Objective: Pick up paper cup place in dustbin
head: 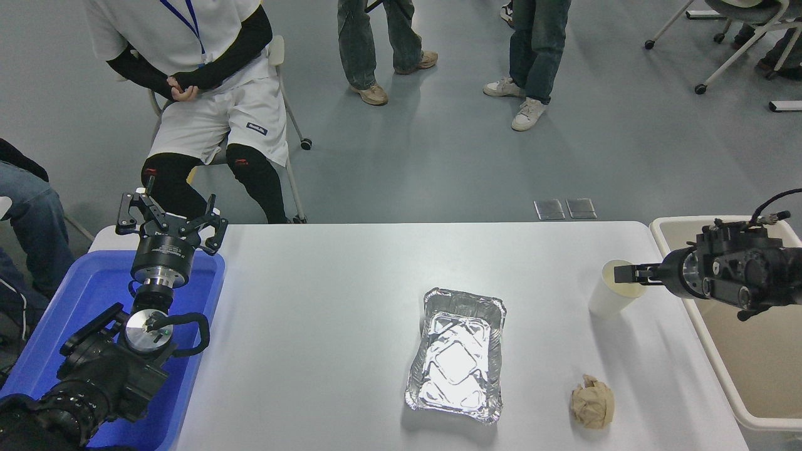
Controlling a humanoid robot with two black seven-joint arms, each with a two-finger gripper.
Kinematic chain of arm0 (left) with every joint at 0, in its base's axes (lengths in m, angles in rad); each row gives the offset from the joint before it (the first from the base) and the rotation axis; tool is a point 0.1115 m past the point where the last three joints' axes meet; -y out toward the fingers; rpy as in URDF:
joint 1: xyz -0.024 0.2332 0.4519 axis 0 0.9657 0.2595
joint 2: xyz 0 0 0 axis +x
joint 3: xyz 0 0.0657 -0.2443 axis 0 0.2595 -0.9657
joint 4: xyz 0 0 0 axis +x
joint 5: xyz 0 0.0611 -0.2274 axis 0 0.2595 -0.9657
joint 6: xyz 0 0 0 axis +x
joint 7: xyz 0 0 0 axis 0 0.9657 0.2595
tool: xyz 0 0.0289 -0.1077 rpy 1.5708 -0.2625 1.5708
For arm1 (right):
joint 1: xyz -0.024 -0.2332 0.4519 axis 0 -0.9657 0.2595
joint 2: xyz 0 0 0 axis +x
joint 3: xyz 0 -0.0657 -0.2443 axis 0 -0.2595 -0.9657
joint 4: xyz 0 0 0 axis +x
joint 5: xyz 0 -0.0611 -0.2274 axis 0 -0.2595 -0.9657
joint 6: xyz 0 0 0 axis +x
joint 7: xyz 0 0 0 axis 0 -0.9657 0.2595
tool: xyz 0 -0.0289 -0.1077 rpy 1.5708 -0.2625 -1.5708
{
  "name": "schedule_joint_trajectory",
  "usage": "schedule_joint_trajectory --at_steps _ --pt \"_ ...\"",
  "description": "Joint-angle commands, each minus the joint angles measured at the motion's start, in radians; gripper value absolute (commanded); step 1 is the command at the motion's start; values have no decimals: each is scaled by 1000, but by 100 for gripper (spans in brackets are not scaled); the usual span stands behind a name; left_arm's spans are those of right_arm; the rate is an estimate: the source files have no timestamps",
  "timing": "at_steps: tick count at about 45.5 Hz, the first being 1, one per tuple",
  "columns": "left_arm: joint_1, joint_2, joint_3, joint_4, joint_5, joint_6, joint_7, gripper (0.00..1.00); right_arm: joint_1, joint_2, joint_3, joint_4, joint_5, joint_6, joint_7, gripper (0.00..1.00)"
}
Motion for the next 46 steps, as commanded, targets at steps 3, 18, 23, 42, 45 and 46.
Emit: schedule_joint_trajectory --at_steps 3,18,23,42,45,46 --pt "0 0 0 0 0 0 0 99 -16 1 7 5 111 -4 -6 91" --pt "0 0 0 0 0 0 0 99 -16 1 5 17 118 9 -37 57" --pt "0 0 0 0 0 0 0 99 -13 -2 5 31 120 13 -51 33" --pt "0 0 0 0 0 0 0 99 -5 -8 7 49 124 22 -51 0" --pt "0 0 0 0 0 0 0 99 -2 -10 7 52 124 41 -51 0" --pt "0 0 0 0 0 0 0 99 0 -10 7 52 124 50 -51 0"
